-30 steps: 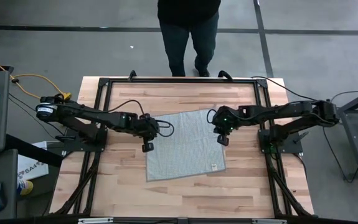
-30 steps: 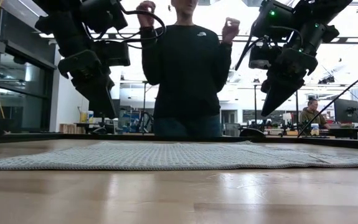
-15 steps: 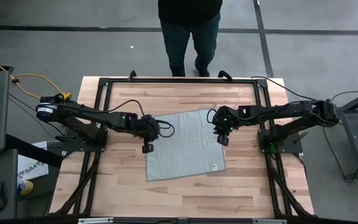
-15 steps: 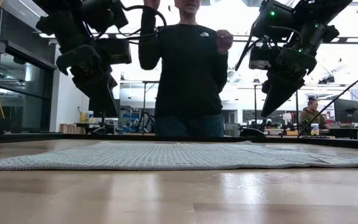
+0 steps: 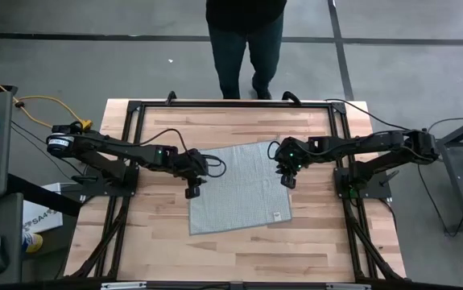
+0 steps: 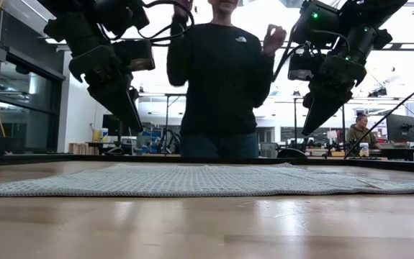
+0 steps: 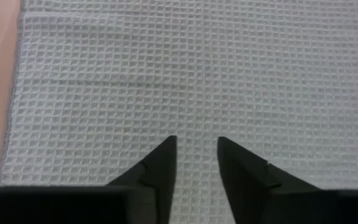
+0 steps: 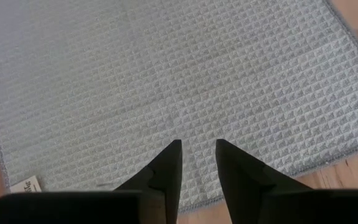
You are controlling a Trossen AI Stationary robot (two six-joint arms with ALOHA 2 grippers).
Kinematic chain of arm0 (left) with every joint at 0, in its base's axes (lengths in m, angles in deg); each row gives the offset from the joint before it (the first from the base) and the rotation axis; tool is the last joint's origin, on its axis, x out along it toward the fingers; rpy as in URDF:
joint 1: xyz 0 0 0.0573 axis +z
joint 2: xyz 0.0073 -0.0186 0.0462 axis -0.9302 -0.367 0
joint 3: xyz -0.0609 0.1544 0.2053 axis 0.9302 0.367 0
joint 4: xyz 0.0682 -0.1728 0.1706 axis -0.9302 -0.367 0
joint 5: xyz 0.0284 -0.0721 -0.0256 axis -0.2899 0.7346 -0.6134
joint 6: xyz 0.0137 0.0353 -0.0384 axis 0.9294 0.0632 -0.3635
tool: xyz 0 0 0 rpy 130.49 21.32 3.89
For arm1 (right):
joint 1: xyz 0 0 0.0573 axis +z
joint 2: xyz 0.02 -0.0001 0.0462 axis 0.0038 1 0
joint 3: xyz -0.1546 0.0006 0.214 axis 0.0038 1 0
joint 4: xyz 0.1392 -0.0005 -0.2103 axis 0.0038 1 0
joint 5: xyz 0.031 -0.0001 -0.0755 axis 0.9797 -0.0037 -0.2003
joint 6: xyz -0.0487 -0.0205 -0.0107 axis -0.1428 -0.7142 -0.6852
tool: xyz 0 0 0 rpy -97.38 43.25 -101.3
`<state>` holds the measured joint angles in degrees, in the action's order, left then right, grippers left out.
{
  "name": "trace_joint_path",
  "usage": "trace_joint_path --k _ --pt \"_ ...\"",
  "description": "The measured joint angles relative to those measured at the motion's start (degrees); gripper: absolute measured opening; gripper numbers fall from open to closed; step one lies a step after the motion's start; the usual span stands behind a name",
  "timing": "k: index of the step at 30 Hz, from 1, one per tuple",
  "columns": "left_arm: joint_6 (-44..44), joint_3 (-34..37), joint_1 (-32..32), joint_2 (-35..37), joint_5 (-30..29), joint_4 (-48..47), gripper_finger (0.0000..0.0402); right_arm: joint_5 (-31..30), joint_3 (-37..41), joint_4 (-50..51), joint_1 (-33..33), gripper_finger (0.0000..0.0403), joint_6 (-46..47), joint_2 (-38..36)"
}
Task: Fold microfiber towels
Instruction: Fold the gray towel
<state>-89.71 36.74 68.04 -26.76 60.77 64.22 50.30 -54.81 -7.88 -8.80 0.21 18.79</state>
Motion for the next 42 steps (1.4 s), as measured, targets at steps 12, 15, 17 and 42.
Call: trace_joint_path --k 12,15,17,42 --pt "-1.3 0.0 0.0 -0.2 -2.4 -5.3 0.0163 -0.5 0.0 2.1 0.0 0.0093 -3.4 0.0" --pt "-1.3 0.0 0.0 -0.4 -3.2 -5.7 0.0163 -1.6 0.0 2.2 0.0 0.0093 -4.4 0.0" --pt "-1.5 0.0 0.0 -0.4 -3.2 -5.7 0.0163 -1.8 0.0 2.2 0.0 0.0093 -4.8 0.0" --pt "-7.7 0.0 -10.1 -5.5 -10.2 -10.3 0.0164 -1.7 0.0 2.4 0.0 0.0093 -8.9 2.7"
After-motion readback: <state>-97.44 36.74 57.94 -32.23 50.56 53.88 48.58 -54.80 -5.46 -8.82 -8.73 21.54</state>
